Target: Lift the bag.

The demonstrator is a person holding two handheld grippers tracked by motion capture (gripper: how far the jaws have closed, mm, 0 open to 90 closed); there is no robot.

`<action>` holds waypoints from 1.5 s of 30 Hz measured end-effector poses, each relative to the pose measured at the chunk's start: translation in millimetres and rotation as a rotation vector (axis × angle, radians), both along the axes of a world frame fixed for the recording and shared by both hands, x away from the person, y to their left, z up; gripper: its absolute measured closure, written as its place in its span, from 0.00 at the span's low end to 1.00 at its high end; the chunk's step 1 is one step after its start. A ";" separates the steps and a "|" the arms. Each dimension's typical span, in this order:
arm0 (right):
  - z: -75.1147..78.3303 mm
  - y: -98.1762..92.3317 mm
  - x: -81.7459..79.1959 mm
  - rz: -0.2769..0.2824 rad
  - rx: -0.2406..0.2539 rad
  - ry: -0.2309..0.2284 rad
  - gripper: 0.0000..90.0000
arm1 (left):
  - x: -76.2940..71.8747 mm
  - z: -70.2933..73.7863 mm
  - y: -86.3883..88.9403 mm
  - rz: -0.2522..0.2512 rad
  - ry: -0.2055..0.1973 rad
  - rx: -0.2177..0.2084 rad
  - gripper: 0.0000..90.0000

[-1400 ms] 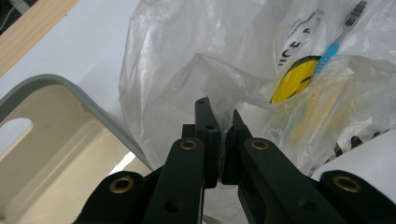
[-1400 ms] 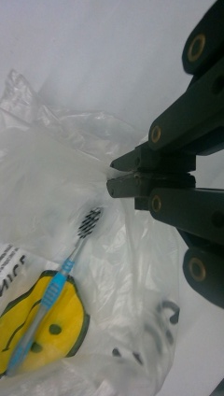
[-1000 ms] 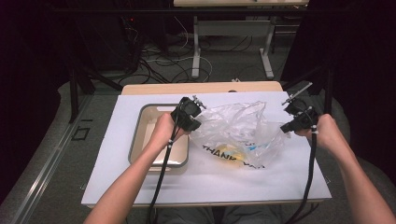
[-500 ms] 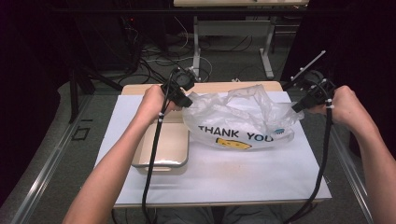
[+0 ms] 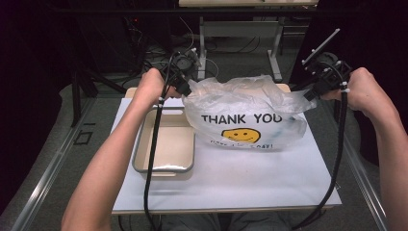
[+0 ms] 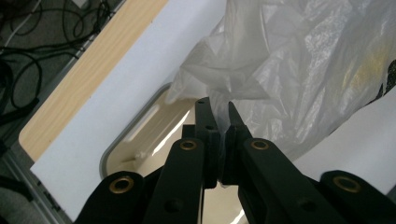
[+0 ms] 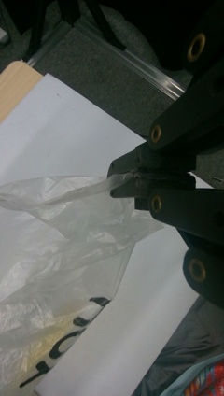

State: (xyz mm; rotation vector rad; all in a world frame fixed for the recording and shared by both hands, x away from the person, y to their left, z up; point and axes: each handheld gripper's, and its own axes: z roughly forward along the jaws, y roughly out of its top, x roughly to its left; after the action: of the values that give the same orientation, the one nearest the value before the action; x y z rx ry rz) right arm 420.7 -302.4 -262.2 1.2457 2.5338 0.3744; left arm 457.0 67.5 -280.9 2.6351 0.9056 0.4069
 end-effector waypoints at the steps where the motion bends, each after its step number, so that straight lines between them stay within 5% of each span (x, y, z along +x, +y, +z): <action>1: 0.0 1.3 1.4 -0.004 -0.010 0.000 1.00 | 1.4 0.9 1.0 -0.002 0.001 0.010 1.00; 8: -26.2 2.4 9.6 -0.019 -0.009 0.000 1.00 | 7.0 -25.9 1.2 0.011 0.065 0.047 0.99; 13: -53.4 0.9 15.0 -0.022 0.016 0.022 0.98 | 11.5 -50.7 3.8 0.032 0.079 0.018 0.93; 21: -81.0 -9.0 8.8 -0.026 0.176 -0.066 0.74 | -2.0 -66.7 20.7 0.075 -0.032 -0.145 0.41; 28: -100.9 -16.5 -9.5 0.009 0.293 -0.141 0.49 | -26.3 -76.8 34.7 0.028 -0.082 -0.241 0.17; 34: -121.5 -13.0 -28.3 0.032 0.345 -0.137 0.35 | -44.9 -92.0 40.1 -0.015 -0.090 -0.246 0.01; 45: -158.2 -10.2 -50.4 0.053 0.415 -0.126 0.17 | -82.2 -118.3 36.3 -0.141 -0.069 -0.222 0.00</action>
State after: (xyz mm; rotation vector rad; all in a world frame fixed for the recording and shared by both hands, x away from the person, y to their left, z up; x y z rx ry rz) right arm 370.3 -312.6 -420.4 1.2415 2.4597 0.9987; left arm 374.8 103.8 -399.3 2.4467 0.6946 0.3383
